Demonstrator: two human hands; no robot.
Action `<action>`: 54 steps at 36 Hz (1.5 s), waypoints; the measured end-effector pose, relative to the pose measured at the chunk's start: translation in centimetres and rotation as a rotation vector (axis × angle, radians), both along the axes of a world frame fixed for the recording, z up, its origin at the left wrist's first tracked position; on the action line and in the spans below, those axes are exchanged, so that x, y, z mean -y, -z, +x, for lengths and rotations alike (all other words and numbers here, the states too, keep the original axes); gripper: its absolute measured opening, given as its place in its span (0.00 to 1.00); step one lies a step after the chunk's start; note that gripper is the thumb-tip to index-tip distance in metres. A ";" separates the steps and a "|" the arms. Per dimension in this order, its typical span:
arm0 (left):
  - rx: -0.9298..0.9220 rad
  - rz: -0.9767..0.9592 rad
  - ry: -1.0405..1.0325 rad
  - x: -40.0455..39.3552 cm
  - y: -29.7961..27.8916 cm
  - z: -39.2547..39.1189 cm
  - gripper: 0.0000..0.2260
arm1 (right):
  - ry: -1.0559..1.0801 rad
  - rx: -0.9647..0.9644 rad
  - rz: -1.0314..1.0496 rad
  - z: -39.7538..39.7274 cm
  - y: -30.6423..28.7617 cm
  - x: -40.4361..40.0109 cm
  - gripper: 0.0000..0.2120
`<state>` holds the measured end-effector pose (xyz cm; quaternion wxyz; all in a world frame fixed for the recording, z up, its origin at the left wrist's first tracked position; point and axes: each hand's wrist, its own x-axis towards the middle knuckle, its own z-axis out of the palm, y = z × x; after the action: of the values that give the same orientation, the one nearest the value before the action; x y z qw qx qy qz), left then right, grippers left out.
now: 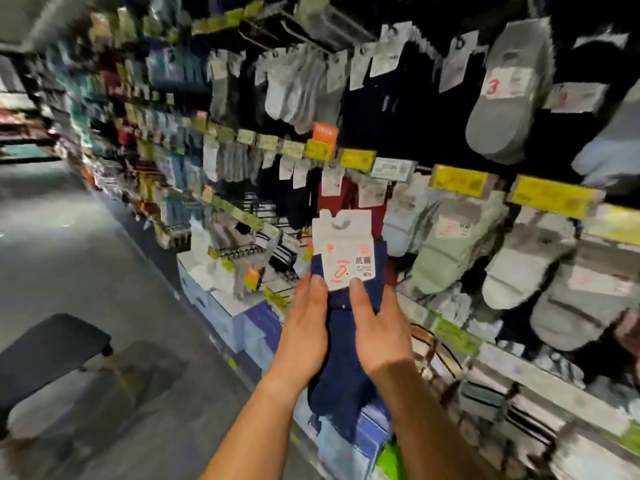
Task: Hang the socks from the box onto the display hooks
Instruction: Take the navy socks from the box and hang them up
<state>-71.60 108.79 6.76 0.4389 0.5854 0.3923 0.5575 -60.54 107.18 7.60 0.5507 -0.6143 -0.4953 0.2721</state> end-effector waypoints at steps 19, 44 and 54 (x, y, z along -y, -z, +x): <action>0.175 -0.054 0.460 -23.2 -2.6 -7.2 0.16 | 0.288 0.001 0.117 -9.1 -1.9 -18.9 0.03; 0.248 0.032 0.690 -43.1 -6.0 -9.1 0.09 | 0.475 -0.364 0.421 -14.1 -7.0 -32.7 0.10; 0.179 0.264 0.654 -44.1 -10.2 -7.7 0.11 | 0.583 -0.297 0.362 -11.9 -12.9 -31.9 0.07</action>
<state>-79.28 152.94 16.98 0.5472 0.6805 0.0689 0.4823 -72.43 139.08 20.45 0.7707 -0.5760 -0.2543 0.0980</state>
